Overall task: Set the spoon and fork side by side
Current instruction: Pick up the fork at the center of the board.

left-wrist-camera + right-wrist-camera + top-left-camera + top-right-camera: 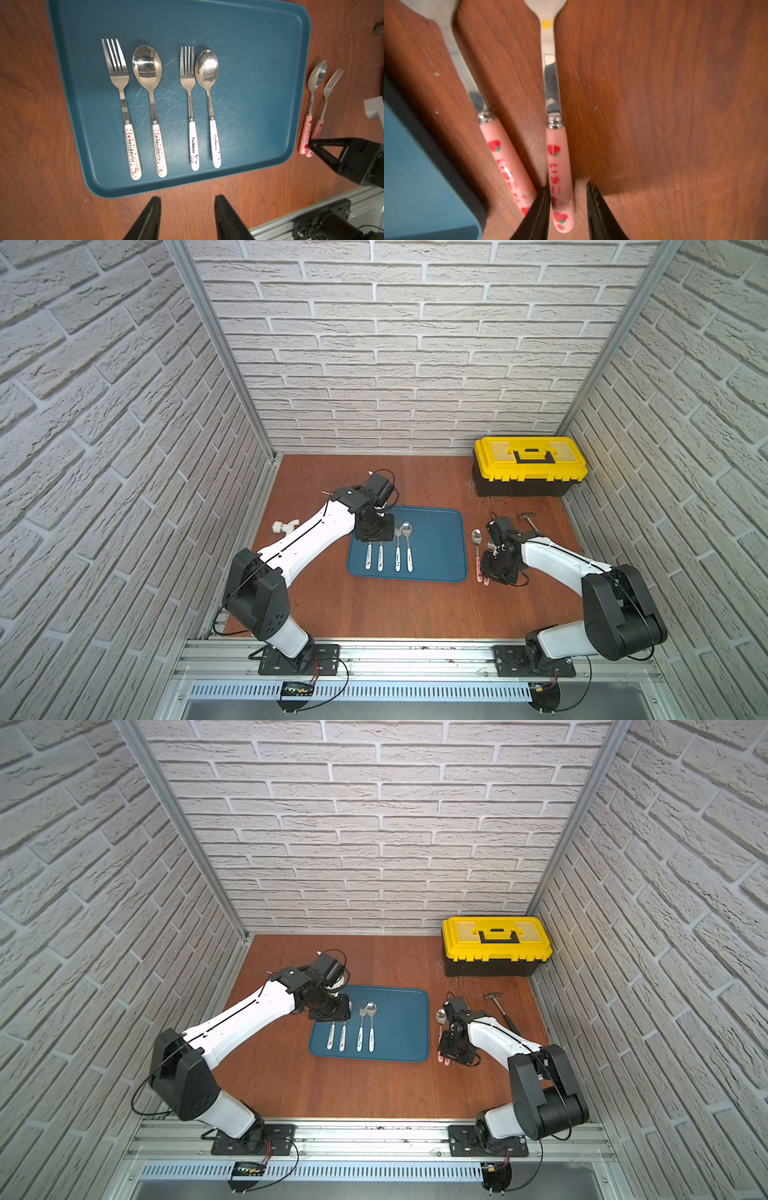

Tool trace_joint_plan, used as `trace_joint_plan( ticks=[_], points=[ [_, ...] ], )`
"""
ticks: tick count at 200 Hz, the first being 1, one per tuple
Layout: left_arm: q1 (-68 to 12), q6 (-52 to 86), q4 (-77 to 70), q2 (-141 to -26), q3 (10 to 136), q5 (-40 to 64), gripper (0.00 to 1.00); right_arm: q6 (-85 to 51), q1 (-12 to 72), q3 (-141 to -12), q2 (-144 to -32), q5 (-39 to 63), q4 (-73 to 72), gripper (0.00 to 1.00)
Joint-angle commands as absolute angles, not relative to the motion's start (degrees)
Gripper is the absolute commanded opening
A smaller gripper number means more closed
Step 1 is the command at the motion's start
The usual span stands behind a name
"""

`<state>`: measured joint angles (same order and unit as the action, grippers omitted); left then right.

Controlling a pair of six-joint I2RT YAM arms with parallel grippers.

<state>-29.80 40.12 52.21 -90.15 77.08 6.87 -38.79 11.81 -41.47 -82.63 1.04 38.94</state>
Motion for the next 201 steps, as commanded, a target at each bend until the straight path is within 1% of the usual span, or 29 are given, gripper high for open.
trace_joint_plan(
  ticks=[1, 26, 35, 66, 102, 126, 155, 168, 201],
  points=[
    [-29.28, 39.35, 51.16, -88.76, 76.29, 7.34, 0.47, -39.5, 12.21, -40.84, -83.44, -0.38, 38.29, 0.3],
    [-29.27, 39.44, 50.99, -88.77, 76.14, 7.4, 0.47, -39.72, 12.26, -40.21, -81.65, -1.46, 38.65, 0.19],
    [-29.27, 39.29, 51.04, -88.77, 76.03, 7.27, 0.47, -39.72, 12.3, -40.09, -80.83, -1.78, 38.67, 0.17],
    [-29.1, 38.99, 51.14, -88.59, 75.68, 7.28, 0.47, -39.13, 12.3, -41.01, -78.29, -3.42, 39.73, 0.2],
    [-28.57, 38.99, 51.13, -87.48, 74.33, 7.29, 0.47, -39.22, 12.39, -42.16, -75.48, -5.08, 41.02, 0.19],
    [-28.26, 38.86, 51.15, -86.72, 73.75, 7.03, 0.47, -39.49, 14.18, -44.65, -73.41, -6.01, 43.26, 0.19],
    [-27.87, 38.94, 50.93, -85.86, 73.13, 7.09, 0.47, -41.47, 18.37, -48.05, -71.85, -6.89, 45.07, 0.19],
    [-27.86, 39.02, 50.83, -85.56, 72.87, 7.08, 0.47, -42.69, 21.52, -49.49, -72.52, -6.84, 44.58, 0.19],
    [-27.7, 39.01, 51.16, -84.51, 72.52, 6.86, 0.47, -46.51, 29.09, -53.13, -80.32, -4.71, 39.76, 0.19]
  ],
)
